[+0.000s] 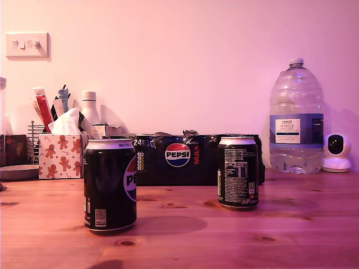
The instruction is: Stack up the Pepsi cans on top of each other
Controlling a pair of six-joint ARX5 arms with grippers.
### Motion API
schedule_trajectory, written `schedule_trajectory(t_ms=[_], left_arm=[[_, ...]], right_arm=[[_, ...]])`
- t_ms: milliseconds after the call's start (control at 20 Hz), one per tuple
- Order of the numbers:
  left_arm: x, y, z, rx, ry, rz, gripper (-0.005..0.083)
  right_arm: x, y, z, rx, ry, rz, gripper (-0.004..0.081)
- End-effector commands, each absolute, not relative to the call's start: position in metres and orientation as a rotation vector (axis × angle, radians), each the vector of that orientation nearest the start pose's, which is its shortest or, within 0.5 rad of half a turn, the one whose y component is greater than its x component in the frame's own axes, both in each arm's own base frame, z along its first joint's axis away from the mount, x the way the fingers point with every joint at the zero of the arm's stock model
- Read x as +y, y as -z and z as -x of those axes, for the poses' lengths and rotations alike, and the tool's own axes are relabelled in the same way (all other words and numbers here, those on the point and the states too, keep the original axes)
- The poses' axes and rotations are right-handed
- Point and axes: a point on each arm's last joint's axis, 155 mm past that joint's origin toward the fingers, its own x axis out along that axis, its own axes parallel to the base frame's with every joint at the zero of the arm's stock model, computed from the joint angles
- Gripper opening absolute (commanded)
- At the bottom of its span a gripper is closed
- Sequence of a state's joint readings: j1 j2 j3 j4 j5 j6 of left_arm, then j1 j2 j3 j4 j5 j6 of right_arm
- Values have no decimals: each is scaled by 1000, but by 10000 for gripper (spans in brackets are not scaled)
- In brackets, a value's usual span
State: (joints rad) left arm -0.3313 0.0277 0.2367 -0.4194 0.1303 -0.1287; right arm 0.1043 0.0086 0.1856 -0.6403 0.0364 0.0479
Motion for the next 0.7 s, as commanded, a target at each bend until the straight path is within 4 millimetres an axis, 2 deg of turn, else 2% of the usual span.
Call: schedule_trajectory(t_ms=[0,450,650], left_arm=[[-98,-172,-211,214,447,141,2],[-98,-172,-211,215,447,146,1],[-102,-178,-212,182,466,152,-17]], right_arm=[[23,-143,-231,248,-92,-42,-13],[25,-151,-232,216,-100,-45,-13],[49,-162,-230,180,-234,-86,-13]])
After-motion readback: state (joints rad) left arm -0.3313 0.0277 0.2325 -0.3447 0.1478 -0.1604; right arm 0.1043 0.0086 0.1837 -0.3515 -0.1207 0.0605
